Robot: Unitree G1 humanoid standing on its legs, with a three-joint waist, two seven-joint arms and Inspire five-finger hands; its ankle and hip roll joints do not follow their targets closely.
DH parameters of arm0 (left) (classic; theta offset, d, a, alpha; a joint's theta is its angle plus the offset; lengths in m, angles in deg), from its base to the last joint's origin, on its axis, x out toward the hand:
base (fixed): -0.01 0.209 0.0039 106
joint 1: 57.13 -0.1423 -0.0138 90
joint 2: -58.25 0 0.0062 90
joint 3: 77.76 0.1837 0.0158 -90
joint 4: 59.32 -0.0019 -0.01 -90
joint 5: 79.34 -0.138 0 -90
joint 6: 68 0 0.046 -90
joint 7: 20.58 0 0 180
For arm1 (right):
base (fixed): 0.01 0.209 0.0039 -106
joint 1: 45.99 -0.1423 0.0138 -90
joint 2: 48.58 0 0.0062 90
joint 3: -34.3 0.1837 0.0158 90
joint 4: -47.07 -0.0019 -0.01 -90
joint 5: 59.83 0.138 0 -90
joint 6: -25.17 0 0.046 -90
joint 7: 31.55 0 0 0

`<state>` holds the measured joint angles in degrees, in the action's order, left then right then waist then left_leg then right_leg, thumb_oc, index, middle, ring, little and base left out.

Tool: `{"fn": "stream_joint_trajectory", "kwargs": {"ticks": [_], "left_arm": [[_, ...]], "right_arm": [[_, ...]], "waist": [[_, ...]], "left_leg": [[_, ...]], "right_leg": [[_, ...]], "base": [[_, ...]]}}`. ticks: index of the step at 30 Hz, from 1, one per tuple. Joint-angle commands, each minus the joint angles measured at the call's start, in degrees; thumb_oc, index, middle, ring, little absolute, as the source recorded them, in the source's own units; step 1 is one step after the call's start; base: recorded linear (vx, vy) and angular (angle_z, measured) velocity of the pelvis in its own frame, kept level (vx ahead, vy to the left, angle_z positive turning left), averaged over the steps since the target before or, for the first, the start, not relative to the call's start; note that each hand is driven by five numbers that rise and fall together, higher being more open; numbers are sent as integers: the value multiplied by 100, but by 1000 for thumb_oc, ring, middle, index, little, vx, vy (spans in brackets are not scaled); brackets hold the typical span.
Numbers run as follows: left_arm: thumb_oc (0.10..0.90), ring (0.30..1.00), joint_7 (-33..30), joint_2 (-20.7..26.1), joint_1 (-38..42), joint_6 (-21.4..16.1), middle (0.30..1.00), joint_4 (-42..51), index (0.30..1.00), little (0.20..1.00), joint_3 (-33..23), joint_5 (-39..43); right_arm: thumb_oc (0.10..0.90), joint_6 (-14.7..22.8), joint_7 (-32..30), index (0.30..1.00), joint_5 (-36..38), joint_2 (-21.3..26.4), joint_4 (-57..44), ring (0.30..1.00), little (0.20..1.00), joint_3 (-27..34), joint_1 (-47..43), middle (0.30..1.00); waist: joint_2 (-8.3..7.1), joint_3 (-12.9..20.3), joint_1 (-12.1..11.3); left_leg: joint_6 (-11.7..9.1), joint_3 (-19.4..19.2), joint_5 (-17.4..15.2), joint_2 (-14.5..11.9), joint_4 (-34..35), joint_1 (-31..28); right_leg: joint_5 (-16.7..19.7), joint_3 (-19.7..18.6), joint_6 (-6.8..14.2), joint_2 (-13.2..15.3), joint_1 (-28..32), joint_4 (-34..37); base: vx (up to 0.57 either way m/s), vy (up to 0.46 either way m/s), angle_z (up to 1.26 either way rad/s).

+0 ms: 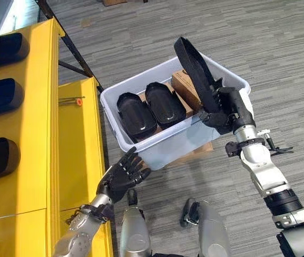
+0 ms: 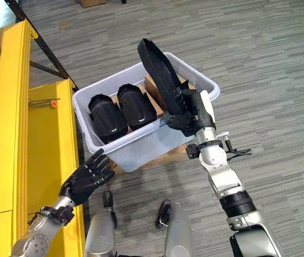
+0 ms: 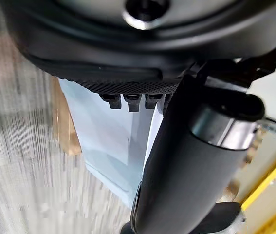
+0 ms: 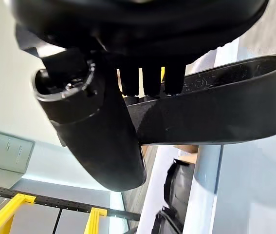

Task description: Move parts from the plastic box to the shelf.

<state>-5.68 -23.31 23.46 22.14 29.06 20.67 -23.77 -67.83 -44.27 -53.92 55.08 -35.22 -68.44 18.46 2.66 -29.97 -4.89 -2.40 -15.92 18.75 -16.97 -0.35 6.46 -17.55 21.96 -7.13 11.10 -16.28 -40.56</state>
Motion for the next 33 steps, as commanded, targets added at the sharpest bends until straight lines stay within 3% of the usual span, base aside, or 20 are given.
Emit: {"fn": "stream_joint_trajectory", "kwargs": {"ticks": [1,3,4,6,7,10,12,16,20,25,33], "left_arm": [[900,1000,776,94,700,-900,1000,926,1000,1000,-114,228],[900,1000,783,46,857,-940,1000,914,1000,1000,103,183],[900,1000,779,43,865,-943,1000,912,1000,1000,117,177],[900,1000,697,33,1044,-1010,1000,945,1000,1000,343,225],[900,1000,694,33,1054,-1006,1000,948,1000,1000,356,228],[900,1000,652,38,1164,-1073,1000,1030,1000,1000,521,127],[900,1000,646,19,1143,-1013,1000,1131,1000,1000,540,3],[900,1000,610,42,1000,-958,1000,1260,1000,1000,527,-123],[900,1000,796,42,767,-1008,1000,1303,1000,1000,391,-66],[900,1000,783,60,686,-1191,1000,1404,1000,1000,260,51],[900,1000,722,83,387,-1092,1000,1513,1000,1000,124,-90]], "right_arm": [[400,694,-183,300,314,3,-697,300,300,207,-258,300],[400,789,-316,300,400,-11,-729,300,300,172,-98,300],[400,794,-327,300,406,-8,-729,300,300,168,-95,300],[400,763,-504,300,525,-4,-796,300,300,130,-77,300],[400,757,-515,300,527,-5,-803,300,300,129,-73,300],[400,706,-635,300,623,-38,-878,300,300,135,11,300],[400,663,-712,300,614,-95,-970,300,300,181,212,300],[400,552,-778,300,753,-223,-1129,300,300,251,626,300],[400,720,-801,300,691,-338,-1133,300,300,330,1177,300],[400,896,-749,300,577,-348,-1240,300,300,360,1029,300],[400,914,-530,300,576,-291,-1729,300,300,330,1048,300]], "waist": [[-225,996,114],[-261,1108,209],[-254,1110,215],[-258,1220,287],[-254,1227,289],[-280,1348,313],[-258,1431,288],[-242,1515,241],[-284,1517,181],[-317,1487,109],[-301,1621,-42]], "left_leg": [[-597,-417,-1310,-583,-1238,-27],[-500,-803,-1635,-413,-1532,-170],[-492,-817,-1663,-406,-1551,-180],[-366,-1182,-2017,-129,-1867,-311],[-358,-1194,-2041,-113,-1891,-315],[-179,-1437,-2438,265,-2102,-422],[-61,-1453,-2575,463,-1742,-627],[47,-1358,-2612,660,-1400,-845],[168,-1283,-2647,806,-1217,-959],[217,-1291,-2658,847,-1250,-913],[223,-1147,-2548,976,-999,-953]], "right_leg": [[148,29,690,28,885,875],[343,242,687,-12,1140,1460],[362,256,691,-21,1167,1507],[546,393,708,-74,1361,2029],[561,403,711,-81,1379,2066],[786,517,765,-109,1571,2496],[948,600,856,-52,1605,2592],[1068,636,925,-46,1652,2634],[1154,622,1007,-52,1653,2668],[1124,612,970,-155,1732,2764],[1130,626,1007,-181,1883,2895]], "base": [[-65,-172,166],[-88,-126,102],[-89,-114,79],[-69,-77,81],[-74,-39,73],[-49,20,55],[16,48,35],[61,43,23],[55,16,54],[0,35,-8],[-6,121,-5]]}}
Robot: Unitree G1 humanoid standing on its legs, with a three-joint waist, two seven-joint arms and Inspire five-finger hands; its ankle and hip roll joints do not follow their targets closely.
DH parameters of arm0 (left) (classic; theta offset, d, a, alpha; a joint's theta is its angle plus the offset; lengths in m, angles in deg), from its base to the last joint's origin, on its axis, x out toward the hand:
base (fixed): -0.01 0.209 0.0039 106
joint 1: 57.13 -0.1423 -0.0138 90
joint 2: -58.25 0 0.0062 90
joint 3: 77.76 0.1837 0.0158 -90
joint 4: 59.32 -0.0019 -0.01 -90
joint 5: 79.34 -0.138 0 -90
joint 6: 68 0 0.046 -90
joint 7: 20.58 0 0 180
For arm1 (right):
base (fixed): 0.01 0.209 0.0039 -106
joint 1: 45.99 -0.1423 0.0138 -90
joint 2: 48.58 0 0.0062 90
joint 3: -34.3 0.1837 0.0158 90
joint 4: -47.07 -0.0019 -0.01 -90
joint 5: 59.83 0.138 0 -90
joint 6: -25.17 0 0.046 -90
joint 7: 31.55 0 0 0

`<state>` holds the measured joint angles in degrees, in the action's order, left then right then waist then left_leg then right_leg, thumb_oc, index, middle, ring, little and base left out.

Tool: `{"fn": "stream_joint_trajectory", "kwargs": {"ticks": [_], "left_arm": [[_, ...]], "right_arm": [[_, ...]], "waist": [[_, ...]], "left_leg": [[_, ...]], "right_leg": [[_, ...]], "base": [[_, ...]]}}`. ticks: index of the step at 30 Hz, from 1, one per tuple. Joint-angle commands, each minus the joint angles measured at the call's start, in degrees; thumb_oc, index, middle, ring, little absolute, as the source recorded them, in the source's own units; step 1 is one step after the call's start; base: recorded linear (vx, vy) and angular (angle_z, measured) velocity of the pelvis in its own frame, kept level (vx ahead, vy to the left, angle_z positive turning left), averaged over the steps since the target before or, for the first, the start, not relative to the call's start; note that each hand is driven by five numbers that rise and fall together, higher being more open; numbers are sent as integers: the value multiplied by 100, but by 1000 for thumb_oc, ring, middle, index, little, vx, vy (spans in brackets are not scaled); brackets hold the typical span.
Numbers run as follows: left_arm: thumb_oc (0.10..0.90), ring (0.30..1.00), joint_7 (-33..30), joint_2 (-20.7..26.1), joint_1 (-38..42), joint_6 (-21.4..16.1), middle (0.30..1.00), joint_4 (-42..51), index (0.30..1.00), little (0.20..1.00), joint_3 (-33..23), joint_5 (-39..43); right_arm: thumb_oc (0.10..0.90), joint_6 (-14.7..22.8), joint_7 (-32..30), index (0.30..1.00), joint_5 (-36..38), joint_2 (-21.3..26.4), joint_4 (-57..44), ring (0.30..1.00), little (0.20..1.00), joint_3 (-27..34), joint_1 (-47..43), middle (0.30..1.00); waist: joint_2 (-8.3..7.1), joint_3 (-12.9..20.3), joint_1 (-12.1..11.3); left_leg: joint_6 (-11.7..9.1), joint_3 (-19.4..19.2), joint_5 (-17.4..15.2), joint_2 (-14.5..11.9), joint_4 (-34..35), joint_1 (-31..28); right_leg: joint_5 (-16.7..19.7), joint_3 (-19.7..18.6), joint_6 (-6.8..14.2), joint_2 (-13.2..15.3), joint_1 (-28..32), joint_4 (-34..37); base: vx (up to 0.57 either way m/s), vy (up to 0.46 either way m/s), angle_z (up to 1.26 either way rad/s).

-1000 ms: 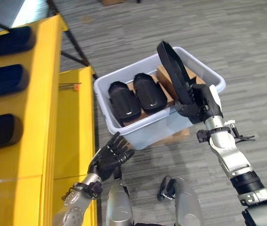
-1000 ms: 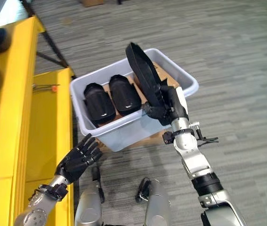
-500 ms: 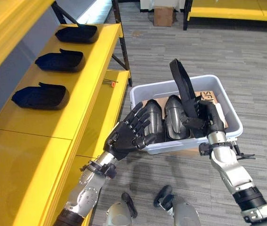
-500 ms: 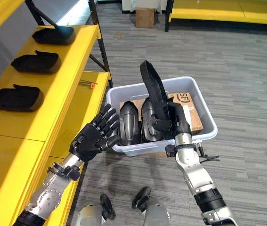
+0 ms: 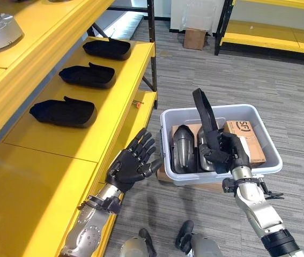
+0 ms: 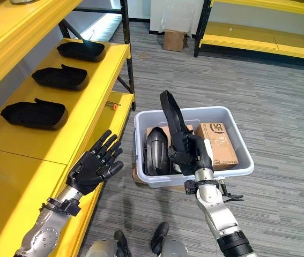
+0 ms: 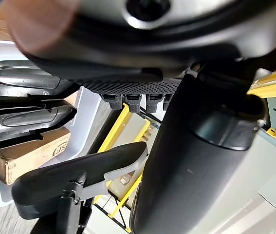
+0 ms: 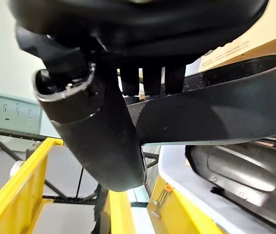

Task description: Move parts from the plastic box to the shelf.

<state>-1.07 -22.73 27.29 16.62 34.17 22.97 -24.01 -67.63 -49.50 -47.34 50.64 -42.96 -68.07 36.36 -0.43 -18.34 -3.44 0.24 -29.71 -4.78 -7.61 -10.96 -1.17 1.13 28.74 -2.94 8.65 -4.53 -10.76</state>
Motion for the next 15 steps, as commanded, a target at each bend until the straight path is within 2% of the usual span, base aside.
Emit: {"fn": "stream_joint_trajectory", "kwargs": {"ticks": [1,5,8,9,10,11,12,13,15], "left_arm": [[900,1000,274,32,-18,-531,1000,1007,1000,1000,-116,-59],[900,1000,409,83,-147,-460,1000,1097,1000,1000,-162,-121],[900,1000,477,113,-89,-390,1000,1145,1000,1000,-108,-165],[900,1000,527,156,-19,-304,1000,1159,1000,1000,-81,-224],[900,1000,547,165,0,-299,1000,1154,1000,1000,-66,-246],[900,1000,701,187,66,-216,1000,1189,1000,1000,27,-276],[900,1000,717,187,83,-193,1000,1202,1000,1000,52,-275],[900,1000,784,171,101,-126,1000,1236,1000,1000,93,-300],[900,1000,841,166,111,-150,1000,1276,1000,1000,92,-441]], "right_arm": [[400,888,-11,300,-71,153,-978,300,300,288,-747,300],[400,1020,-139,300,-171,122,-1204,300,300,254,-702,300],[400,1094,-337,300,-303,18,-1298,300,300,179,-669,300],[400,1136,-481,300,-467,-27,-1340,300,300,170,-615,300],[400,1155,-524,300,-521,-34,-1352,300,300,164,-594,300],[400,1220,-810,300,-770,-38,-1420,300,300,159,-452,300],[400,1246,-847,300,-834,-36,-1448,300,300,165,-403,300],[400,1266,-891,300,-943,-42,-1524,300,300,202,-282,300],[400,1383,-754,300,-1027,-66,-1599,300,300,239,-143,300]], "waist": [[10,465,-199],[51,515,-321],[81,508,-348],[88,510,-289],[87,511,-259],[76,509,-121],[70,510,-74],[65,528,28],[62,590,111]], "left_leg": [[-39,243,-186,49,88,-198],[9,393,-113,183,305,-247],[86,564,-124,272,340,-211],[135,787,-162,352,331,-165],[148,866,-169,379,337,-155],[205,1214,-53,487,410,-54],[208,1330,-51,526,423,-44],[205,1563,-35,604,468,-51],[146,1642,-34,618,476,-43]], "right_leg": [[-736,-47,595,68,713,-82],[-733,6,682,134,750,-154],[-846,-93,727,190,679,-423],[-943,-461,717,96,618,-526],[-970,-603,707,41,602,-534],[-894,-1172,581,-286,514,-369],[-890,-1327,563,-367,514,-315],[-864,-1664,550,-511,500,-230],[-789,-1780,545,-552,513,-67]], "base": [[-21,112,1],[-26,98,7],[-18,18,23],[10,-39,44],[-59,-111,61],[-65,-112,105],[-47,-153,105],[29,-111,172],[56,-158,157]]}}
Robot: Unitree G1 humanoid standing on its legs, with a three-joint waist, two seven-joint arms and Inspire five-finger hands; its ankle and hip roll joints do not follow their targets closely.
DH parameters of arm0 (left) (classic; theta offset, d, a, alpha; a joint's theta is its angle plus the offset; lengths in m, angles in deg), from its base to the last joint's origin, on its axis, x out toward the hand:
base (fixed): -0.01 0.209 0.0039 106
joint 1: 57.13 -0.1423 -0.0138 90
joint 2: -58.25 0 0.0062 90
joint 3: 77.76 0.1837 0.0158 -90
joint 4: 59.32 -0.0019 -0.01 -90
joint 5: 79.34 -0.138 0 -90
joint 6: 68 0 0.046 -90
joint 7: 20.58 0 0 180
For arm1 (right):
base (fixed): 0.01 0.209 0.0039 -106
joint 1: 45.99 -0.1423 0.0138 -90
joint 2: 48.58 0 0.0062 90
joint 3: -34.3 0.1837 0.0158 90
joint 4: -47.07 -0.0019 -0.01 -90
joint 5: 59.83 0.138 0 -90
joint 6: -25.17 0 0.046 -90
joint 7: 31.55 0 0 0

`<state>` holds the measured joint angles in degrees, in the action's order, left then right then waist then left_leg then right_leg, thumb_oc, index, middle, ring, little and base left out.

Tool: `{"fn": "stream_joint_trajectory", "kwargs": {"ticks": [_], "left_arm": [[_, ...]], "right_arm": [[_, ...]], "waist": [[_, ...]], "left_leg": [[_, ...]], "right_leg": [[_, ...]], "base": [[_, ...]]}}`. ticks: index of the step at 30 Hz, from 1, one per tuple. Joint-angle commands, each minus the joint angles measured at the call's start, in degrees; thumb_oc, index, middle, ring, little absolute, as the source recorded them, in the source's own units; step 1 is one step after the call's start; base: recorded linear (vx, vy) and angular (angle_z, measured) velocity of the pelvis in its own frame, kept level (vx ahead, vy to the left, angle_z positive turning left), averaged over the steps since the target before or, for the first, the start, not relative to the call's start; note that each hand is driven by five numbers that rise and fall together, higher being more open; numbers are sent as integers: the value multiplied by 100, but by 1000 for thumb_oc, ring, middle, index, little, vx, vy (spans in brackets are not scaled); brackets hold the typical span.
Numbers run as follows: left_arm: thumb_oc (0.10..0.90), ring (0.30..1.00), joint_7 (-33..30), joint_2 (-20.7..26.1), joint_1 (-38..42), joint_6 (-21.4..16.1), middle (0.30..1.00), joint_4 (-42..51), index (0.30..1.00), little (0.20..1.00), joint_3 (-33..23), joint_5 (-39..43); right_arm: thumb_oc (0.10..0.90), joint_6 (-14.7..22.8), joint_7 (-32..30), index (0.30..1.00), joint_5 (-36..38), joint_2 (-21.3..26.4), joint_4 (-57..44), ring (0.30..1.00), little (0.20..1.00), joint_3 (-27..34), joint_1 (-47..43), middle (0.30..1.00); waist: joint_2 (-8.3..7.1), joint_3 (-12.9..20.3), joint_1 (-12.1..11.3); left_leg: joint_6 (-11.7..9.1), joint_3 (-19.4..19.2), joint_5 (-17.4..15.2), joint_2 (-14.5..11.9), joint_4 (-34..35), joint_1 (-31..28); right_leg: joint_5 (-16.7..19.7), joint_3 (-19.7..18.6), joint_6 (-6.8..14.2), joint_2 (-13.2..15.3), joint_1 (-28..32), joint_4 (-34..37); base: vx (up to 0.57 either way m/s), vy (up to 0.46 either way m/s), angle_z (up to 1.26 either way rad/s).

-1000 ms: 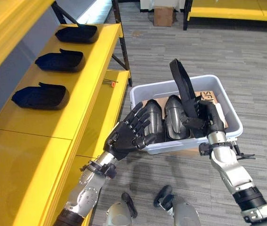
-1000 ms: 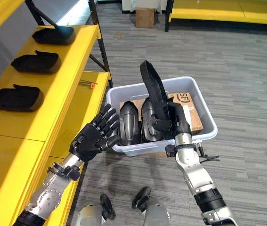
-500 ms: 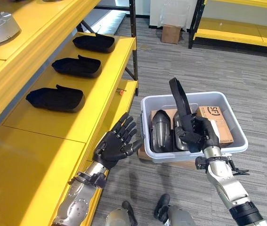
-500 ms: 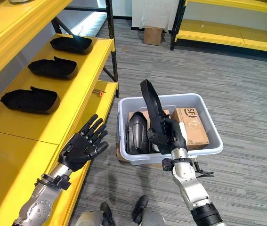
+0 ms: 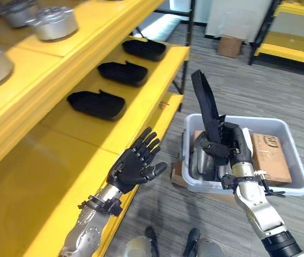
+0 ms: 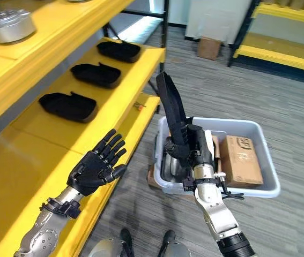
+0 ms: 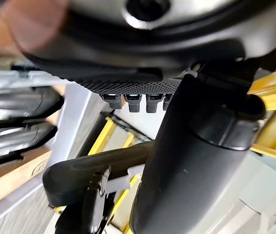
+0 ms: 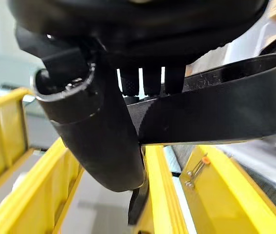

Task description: Move parts from the plastic box to the shelf.

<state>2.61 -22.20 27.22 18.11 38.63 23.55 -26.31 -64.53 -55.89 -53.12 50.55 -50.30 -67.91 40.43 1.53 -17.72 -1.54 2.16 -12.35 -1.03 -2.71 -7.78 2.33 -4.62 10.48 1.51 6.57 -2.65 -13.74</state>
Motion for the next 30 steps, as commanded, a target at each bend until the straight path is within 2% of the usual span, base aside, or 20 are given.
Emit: {"fn": "stream_joint_trajectory", "kwargs": {"ticks": [1,4,6,8,9,10,13,15,16,17,18,19,21,22,25,28,30], "left_arm": [[900,1000,456,123,84,-347,1000,840,1000,1000,-3,-269],[900,1000,468,117,90,-304,1000,919,1000,1000,-64,-90],[900,1000,710,136,147,-447,1000,921,1000,1000,-36,-184],[900,1000,1039,230,384,-575,1000,904,1000,1000,100,-144],[900,1000,1068,242,424,-583,1000,901,1000,1000,115,-130],[900,1000,1142,311,551,-573,1000,941,1000,1000,196,-10],[900,1000,1162,366,602,-620,1000,1030,1000,1000,240,53],[900,1000,1073,414,538,-756,1000,1174,1000,1000,260,-39],[900,1000,1055,418,532,-768,1000,1190,1000,1000,257,-62],[900,1000,940,444,490,-847,1000,1253,1000,1000,253,-158],[900,1000,913,444,482,-854,1000,1266,1000,1000,253,-167],[900,1000,811,447,438,-903,1000,1319,1000,1000,224,-165],[900,1000,774,448,398,-915,1000,1357,1000,1000,184,-114],[900,1000,737,440,353,-972,1000,1371,1000,1000,148,-77],[900,1000,632,428,347,-1050,1000,1373,1000,1000,156,-81],[900,1000,346,392,345,-1280,1000,1291,1000,1000,199,-20],[900,1000,272,375,345,-1330,1000,1258,1000,1000,218,-41]], "right_arm": [[400,1174,2,300,-542,-11,-900,300,300,270,-484,300],[400,1163,36,300,-636,109,-1047,300,300,257,-491,300],[400,1196,-10,300,-766,201,-1088,300,300,224,-577,300],[400,1190,-282,300,-1007,358,-1057,300,300,227,-793,300],[400,1180,-307,300,-1018,379,-1054,300,300,238,-815,300],[400,1149,-340,300,-1030,454,-1030,300,300,306,-852,300],[400,1162,-261,300,-982,528,-948,300,300,323,-949,300],[400,1168,-209,300,-1015,638,-914,300,300,249,-1079,300],[400,1166,-207,300,-1017,646,-916,300,300,237,-1088,300],[400,1114,-227,300,-1043,722,-976,300,300,183,-1123,300],[400,1100,-227,300,-1036,736,-991,300,300,172,-1131,300],[400,1055,-217,300,-1038,800,-1077,300,300,133,-1133,300],[400,1031,-245,300,-1119,833,-1142,300,300,100,-1122,300],[400,1008,-270,300,-1232,904,-1213,300,300,85,-1110,300],[400,993,-274,300,-1299,1015,-1269,300,300,95,-1115,300],[400,962,-247,300,-1546,1223,-1339,300,300,82,-1196,300],[400,938,-257,300,-1657,1262,-1351,300,300,70,-1222,300]], "waist": [[-134,563,-53],[-89,610,-47],[-39,590,-43],[55,411,77],[65,385,107],[87,313,220],[50,225,266],[-17,209,275],[-20,209,278],[-35,250,281],[-31,261,283],[-11,317,279],[10,367,280],[49,422,298],[116,466,330],[271,482,364],[301,459,365]], "left_leg": [[-80,-66,-412,130,147,-400],[-145,-113,-362,101,217,-387],[-201,-213,-337,63,167,-267],[-314,-848,-269,-158,57,-118],[-332,-971,-261,-217,39,-114],[-414,-1368,-327,-411,-24,-187],[-446,-1485,-436,-635,-378,-156],[-455,-1542,-595,-906,-753,-219],[-459,-1544,-607,-930,-782,-222],[-546,-1537,-465,-1162,-977,-271],[-574,-1524,-418,-1207,-999,-279],[-691,-1432,-185,-1382,-1026,-338],[-787,-1357,3,-1509,-999,-387],[-912,-1341,263,-1708,-962,-448],[-1045,-1393,555,-1919,-874,-513],[-1317,-1513,1228,-2270,-447,-519],[-1389,-1540,1431,-2388,-382,-446]], "right_leg": [[-149,36,112,-325,393,389],[-136,107,106,-342,393,502],[-134,171,80,-343,323,536],[-147,490,36,-246,177,520],[-155,552,29,-225,172,515],[-270,740,58,-105,195,455],[-358,895,11,28,194,284],[-419,972,-87,147,161,118],[-426,978,-97,152,161,106],[-476,999,-167,184,153,36],[-487,999,-181,183,146,19],[-536,984,-229,194,96,-71],[-582,983,-261,214,42,-152],[-642,1004,-292,275,-37,-266],[-718,1064,-316,368,-124,-415],[-854,1152,-296,620,-293,-741],[-870,1159,-283,696,-301,-800]], "base": [[70,-157,69],[-8,-98,18],[-163,-62,14],[-258,-34,21],[-141,-3,78],[-83,-1,105],[-46,-14,89],[-18,15,35],[18,57,23],[22,50,11],[36,127,7],[21,122,7],[7,195,8],[-10,211,-1],[-49,272,5],[-129,482,37],[-106,371,41]]}}
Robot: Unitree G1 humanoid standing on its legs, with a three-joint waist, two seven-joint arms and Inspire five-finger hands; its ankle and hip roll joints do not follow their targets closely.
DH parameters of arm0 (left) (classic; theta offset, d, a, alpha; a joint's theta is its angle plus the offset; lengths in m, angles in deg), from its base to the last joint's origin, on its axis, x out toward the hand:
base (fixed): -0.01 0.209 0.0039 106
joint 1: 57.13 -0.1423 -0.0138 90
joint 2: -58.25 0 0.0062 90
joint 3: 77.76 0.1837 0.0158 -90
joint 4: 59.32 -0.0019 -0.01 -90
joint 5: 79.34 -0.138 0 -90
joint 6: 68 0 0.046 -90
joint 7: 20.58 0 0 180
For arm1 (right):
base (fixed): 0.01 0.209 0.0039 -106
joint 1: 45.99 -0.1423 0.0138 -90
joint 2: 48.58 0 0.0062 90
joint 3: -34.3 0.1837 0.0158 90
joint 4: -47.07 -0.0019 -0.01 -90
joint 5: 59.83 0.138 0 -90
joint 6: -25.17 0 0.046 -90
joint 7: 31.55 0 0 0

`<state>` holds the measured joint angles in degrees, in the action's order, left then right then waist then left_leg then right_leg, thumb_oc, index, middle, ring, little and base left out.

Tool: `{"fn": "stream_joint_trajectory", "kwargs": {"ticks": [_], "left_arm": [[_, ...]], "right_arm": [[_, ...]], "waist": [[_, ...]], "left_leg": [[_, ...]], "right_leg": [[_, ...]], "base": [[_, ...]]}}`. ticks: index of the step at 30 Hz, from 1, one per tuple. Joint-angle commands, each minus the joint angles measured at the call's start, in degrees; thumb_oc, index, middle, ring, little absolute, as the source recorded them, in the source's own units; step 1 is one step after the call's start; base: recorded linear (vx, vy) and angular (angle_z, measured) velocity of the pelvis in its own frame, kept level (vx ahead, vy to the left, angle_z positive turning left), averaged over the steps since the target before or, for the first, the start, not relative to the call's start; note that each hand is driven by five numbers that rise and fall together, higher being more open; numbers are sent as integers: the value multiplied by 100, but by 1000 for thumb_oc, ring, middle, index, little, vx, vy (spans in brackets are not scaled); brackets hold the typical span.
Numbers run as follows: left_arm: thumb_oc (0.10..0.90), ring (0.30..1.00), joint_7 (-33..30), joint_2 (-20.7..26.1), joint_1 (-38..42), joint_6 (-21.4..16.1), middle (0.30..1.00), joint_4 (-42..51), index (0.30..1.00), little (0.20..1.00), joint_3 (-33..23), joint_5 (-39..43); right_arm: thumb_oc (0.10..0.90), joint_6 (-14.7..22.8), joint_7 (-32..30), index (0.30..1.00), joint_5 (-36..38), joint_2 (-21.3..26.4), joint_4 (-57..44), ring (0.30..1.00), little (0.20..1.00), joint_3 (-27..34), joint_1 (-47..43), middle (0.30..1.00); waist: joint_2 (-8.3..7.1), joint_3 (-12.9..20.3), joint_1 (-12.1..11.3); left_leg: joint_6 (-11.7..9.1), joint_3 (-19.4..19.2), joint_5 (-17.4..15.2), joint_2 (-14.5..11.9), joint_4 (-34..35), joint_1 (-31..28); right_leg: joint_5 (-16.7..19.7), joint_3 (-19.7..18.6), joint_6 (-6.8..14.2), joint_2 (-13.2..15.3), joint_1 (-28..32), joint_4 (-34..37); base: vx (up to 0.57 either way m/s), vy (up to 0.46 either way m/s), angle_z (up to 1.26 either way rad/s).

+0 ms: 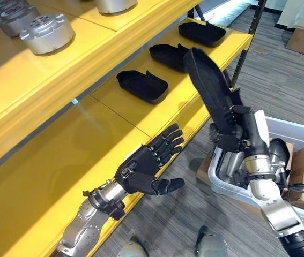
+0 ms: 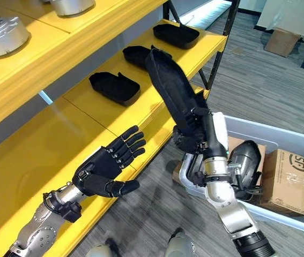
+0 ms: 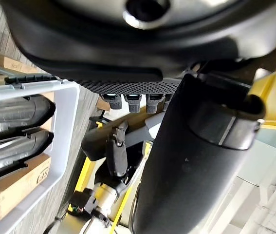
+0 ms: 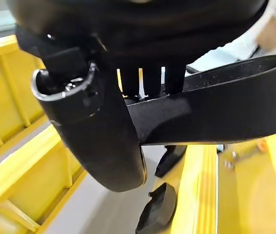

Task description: Move parts from the plastic box to the shelf.

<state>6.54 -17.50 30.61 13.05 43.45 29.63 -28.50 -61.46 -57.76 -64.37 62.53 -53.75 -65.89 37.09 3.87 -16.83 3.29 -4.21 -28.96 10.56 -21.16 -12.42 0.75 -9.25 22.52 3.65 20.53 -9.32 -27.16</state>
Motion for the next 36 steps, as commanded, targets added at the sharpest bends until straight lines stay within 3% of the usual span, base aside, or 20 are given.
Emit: {"fn": "stream_joint_trajectory", "kwargs": {"ticks": [1,4,8,9,11,14,15,16,20,24,30,36], "left_arm": [[900,1000,-212,-45,-54,-891,1000,765,1000,1000,-427,236],[900,1000,-203,36,-139,-923,1000,766,1000,1000,-505,320],[900,1000,287,93,-283,-678,1000,740,1000,1000,-655,479],[900,1000,380,125,-354,-613,1000,758,1000,1000,-691,469],[900,1000,584,183,-442,-578,1000,796,1000,1000,-724,541],[900,1000,737,265,-551,-554,1000,845,1000,1000,-767,575],[900,1000,995,381,-586,-412,1000,900,1000,1000,-851,682],[900,1000,1021,424,-593,-350,1000,924,1000,1000,-940,680],[900,1000,978,395,-537,-365,1000,933,1000,1000,-1014,858],[900,1000,1100,311,-446,-34,1000,994,1000,1000,-931,857],[900,1000,906,245,-498,-204,1000,1021,1000,1000,-951,920],[900,1000,798,181,-245,-117,1000,853,1000,1000,-778,906]], "right_arm": [[400,619,-6,300,-441,188,-986,300,300,-127,-938,300],[400,584,43,300,-351,228,-942,300,300,-135,-955,300],[400,464,58,300,-472,190,-842,300,300,-91,-872,300],[400,394,76,300,-471,125,-820,300,300,-65,-817,300],[400,371,6,300,-595,35,-861,300,300,-57,-690,300],[400,425,-63,300,-752,-86,-939,300,300,0,-374,300],[400,426,-234,300,-828,-108,-1072,300,300,141,-28,300],[400,589,-204,300,-830,-84,-1130,300,300,292,195,300],[400,669,-205,300,-924,-15,-1113,300,300,372,138,300],[400,668,-185,300,-813,41,-938,300,300,281,-286,300],[400,497,127,300,-255,61,-1025,300,300,-43,-738,300],[400,-182,180,300,-430,-190,-531,300,300,-536,-1780,300]], "waist": [[105,351,-126],[109,302,-234],[96,228,-448],[62,205,-521],[33,166,-577],[-13,136,-540],[-71,125,-417],[-142,140,-404],[-189,96,-513],[-200,-56,-720],[-155,-103,-855],[-79,-111,-1013]], "left_leg": [[-702,-20,72,-496,272,-358],[-626,124,-168,-316,343,-344],[-384,343,-809,87,238,-259],[-261,429,-1088,266,215,-266],[-105,460,-1161,426,239,-269],[-2,808,-1255,628,303,-252],[72,1304,-1338,770,308,-149],[87,1449,-1337,808,272,-51],[37,1455,-1251,805,427,-2],[-92,1527,-1058,652,588,134],[-184,1633,-852,495,744,171],[-233,1731,-743,465,825,175]], "right_leg": [[-419,29,-390,-467,311,337],[-421,17,-283,-338,290,160],[-239,84,-23,-118,473,218],[-51,57,131,-19,548,331],[252,43,214,61,607,523],[456,-451,311,-9,639,815],[343,-1127,310,-331,610,953],[353,-1213,290,-453,661,1061],[375,-1100,337,-474,655,1152],[304,-900,264,-563,691,1252],[169,-795,121,-667,692,1151],[98,-712,34,-683,641,982]], "base": [[-113,359,59],[-135,341,54],[-46,303,38],[-11,273,38],[-51,216,26],[3,78,25],[60,-43,131],[49,-58,173],[-51,-44,60],[-95,-71,0],[-14,-40,16],[-1,7,4]]}}
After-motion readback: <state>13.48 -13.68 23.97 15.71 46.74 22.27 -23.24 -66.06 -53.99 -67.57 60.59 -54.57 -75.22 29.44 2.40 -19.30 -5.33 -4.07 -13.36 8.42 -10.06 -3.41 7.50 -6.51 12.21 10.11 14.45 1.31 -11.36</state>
